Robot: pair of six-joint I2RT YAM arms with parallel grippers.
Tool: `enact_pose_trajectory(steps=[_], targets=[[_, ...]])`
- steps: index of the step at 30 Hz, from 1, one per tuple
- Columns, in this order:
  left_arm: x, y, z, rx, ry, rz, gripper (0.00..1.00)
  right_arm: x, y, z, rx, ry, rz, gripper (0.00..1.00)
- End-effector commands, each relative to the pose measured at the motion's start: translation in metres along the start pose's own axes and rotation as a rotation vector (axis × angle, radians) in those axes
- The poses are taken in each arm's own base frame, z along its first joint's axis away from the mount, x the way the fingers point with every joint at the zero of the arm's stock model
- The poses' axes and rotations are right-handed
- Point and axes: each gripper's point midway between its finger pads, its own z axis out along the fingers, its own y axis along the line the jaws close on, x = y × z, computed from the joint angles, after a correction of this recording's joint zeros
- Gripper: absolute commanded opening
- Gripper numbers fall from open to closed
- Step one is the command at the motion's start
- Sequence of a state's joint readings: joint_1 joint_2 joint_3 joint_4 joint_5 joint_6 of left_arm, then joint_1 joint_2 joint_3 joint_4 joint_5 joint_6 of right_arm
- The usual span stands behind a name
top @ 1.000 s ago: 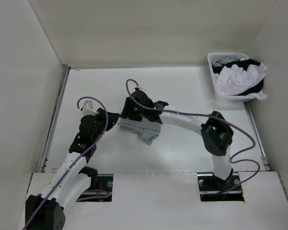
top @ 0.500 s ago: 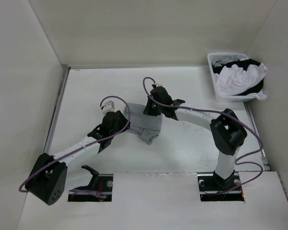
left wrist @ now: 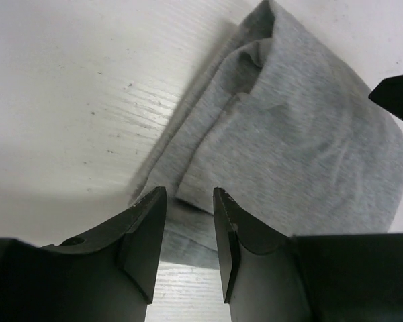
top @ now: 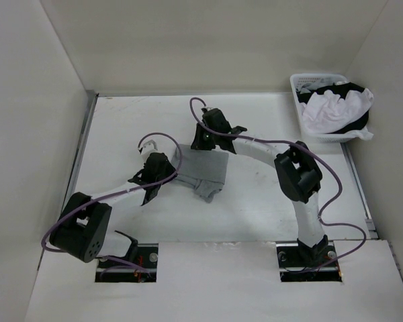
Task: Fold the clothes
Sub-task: Fold the tank top
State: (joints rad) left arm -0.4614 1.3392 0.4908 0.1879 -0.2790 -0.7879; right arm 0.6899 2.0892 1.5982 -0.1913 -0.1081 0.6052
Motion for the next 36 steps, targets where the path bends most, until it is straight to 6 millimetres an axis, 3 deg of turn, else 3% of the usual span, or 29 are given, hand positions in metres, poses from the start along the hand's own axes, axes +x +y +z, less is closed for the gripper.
enact_pose_trajectory(steps=[1,5,9,15,24,28,33,36], targets=[[-0.029,-0.038,-0.001,0.14,-0.065,-0.033,0.32,0.009,-0.004,0.006,-0.009,0.051,0.0,0.19],[-0.021,-0.039,0.004,0.141,-0.039,-0.028,0.3,0.01,-0.005,0.007,-0.017,0.038,0.002,0.13],[0.002,-0.01,0.012,0.072,0.025,-0.039,0.26,0.007,-0.019,0.017,0.009,0.052,0.027,0.13],[0.036,0.032,0.009,-0.007,0.109,-0.058,0.24,-0.009,-0.052,0.028,0.082,0.046,0.119,0.16],[0.047,0.037,-0.009,0.023,0.147,-0.105,0.25,-0.014,-0.073,0.032,0.114,0.066,0.16,0.17],[0.03,0.019,-0.028,0.105,0.098,-0.126,0.27,-0.033,-0.057,0.018,0.063,-0.001,0.135,0.19],[-0.018,-0.026,-0.063,0.224,-0.02,-0.135,0.29,-0.07,-0.025,-0.036,-0.022,-0.162,0.079,0.19],[-0.04,-0.055,-0.072,0.286,-0.067,-0.128,0.27,-0.06,-0.026,-0.06,-0.027,-0.19,0.079,0.19]])
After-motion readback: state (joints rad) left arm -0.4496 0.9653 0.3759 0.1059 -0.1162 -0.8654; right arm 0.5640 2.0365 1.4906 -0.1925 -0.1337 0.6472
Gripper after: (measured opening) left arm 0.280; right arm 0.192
